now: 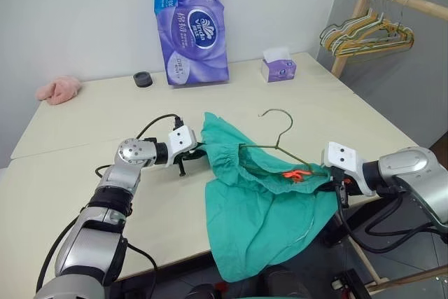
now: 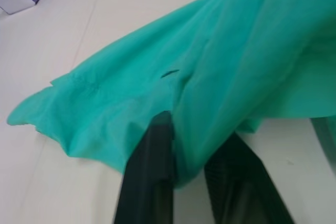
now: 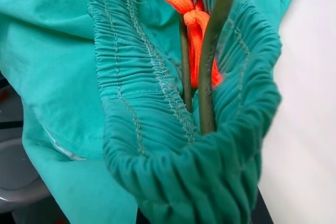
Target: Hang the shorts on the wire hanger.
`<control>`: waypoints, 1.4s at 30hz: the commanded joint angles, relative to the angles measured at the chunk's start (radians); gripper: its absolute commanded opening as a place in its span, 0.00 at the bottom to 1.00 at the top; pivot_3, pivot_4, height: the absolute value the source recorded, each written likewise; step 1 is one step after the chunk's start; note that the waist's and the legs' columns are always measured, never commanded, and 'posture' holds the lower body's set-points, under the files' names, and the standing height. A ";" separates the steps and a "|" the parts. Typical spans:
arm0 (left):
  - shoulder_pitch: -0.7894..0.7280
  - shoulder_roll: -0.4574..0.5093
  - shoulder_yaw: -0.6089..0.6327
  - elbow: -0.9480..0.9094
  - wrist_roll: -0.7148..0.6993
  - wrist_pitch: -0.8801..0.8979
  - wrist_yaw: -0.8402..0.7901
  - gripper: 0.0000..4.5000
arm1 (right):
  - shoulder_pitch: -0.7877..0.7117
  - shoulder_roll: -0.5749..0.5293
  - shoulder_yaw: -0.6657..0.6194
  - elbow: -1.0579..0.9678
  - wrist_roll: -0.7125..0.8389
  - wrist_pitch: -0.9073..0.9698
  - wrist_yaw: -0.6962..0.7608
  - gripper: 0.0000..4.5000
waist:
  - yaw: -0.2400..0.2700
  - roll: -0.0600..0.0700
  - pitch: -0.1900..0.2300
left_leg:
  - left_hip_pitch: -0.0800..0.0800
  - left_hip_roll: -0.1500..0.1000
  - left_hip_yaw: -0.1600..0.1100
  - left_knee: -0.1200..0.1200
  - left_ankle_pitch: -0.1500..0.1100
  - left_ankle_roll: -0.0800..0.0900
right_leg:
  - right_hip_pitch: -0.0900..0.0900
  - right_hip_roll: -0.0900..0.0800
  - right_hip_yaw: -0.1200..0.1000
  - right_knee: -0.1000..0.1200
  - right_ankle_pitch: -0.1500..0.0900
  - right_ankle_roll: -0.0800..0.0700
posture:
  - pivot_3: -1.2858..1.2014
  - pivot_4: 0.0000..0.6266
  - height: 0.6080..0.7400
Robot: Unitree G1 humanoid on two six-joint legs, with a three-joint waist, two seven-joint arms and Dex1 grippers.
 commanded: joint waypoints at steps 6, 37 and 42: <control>-0.014 0.031 0.063 0.007 0.006 0.003 0.121 0.73 | -0.010 0.031 -0.074 -0.035 0.070 0.064 -0.043 0.00 | 0.002 0.000 0.000 | 0.000 0.000 0.000 0.000 0.000 0.000 | 0.000 0.000 0.000 0.000 0.000 0.000 | 0.42 0.02 1.00; -0.069 -0.244 -0.171 -0.743 -0.273 0.602 0.004 0.73 | -0.018 0.119 -0.951 0.153 0.058 0.720 -0.727 0.00 | -0.059 0.014 0.004 | 0.009 -0.001 0.007 0.000 -0.006 0.010 | 0.013 0.001 0.005 -0.005 -0.004 0.006 | 0.36 0.10 1.00; -0.083 -0.295 -0.213 -0.734 -0.252 0.562 0.002 0.73 | -0.177 0.034 -0.934 0.367 -0.018 0.606 -0.818 0.00 | -0.078 0.022 0.005 | 0.008 -0.002 0.015 0.000 -0.009 0.016 | 0.014 0.001 0.015 -0.008 -0.003 0.011 | 0.35 0.10 1.00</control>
